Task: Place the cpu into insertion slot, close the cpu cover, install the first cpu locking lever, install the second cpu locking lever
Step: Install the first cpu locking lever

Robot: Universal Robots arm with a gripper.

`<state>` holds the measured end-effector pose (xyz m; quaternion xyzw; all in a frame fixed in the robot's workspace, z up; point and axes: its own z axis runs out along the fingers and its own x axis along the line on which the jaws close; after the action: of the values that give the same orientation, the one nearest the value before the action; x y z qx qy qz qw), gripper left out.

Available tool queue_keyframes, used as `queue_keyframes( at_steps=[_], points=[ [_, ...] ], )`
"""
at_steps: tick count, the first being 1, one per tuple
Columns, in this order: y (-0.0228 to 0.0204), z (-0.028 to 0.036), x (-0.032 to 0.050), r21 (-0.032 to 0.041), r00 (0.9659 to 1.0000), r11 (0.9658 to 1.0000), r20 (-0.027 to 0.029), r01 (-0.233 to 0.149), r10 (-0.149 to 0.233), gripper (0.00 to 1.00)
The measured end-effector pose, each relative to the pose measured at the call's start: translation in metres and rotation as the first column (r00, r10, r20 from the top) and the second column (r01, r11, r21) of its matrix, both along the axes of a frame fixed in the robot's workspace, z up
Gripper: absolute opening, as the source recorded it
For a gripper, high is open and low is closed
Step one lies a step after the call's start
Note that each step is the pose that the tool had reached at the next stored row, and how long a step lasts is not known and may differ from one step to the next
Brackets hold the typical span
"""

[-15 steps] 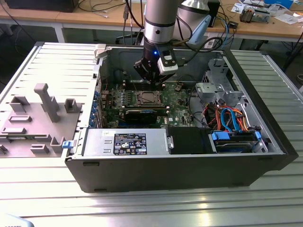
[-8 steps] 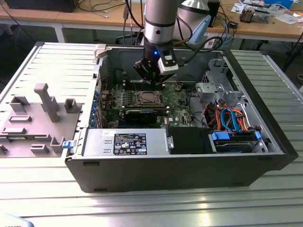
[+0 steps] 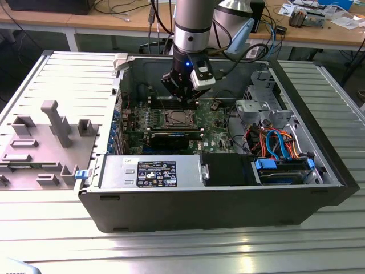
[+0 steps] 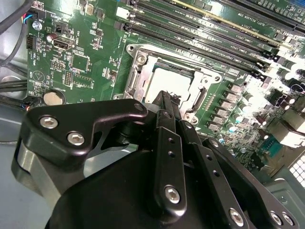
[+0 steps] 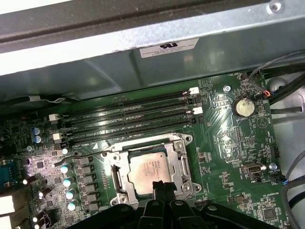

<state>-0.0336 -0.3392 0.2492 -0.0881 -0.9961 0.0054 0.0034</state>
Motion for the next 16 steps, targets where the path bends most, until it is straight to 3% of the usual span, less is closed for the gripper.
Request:
queue_keyframes(
  at_steps=[16],
  points=[
    [0.0000, 0.0000, 0.0000, 0.0000, 0.9996, 0.9996, 0.0000, -0.030, 0.030, 0.11]
  ],
)
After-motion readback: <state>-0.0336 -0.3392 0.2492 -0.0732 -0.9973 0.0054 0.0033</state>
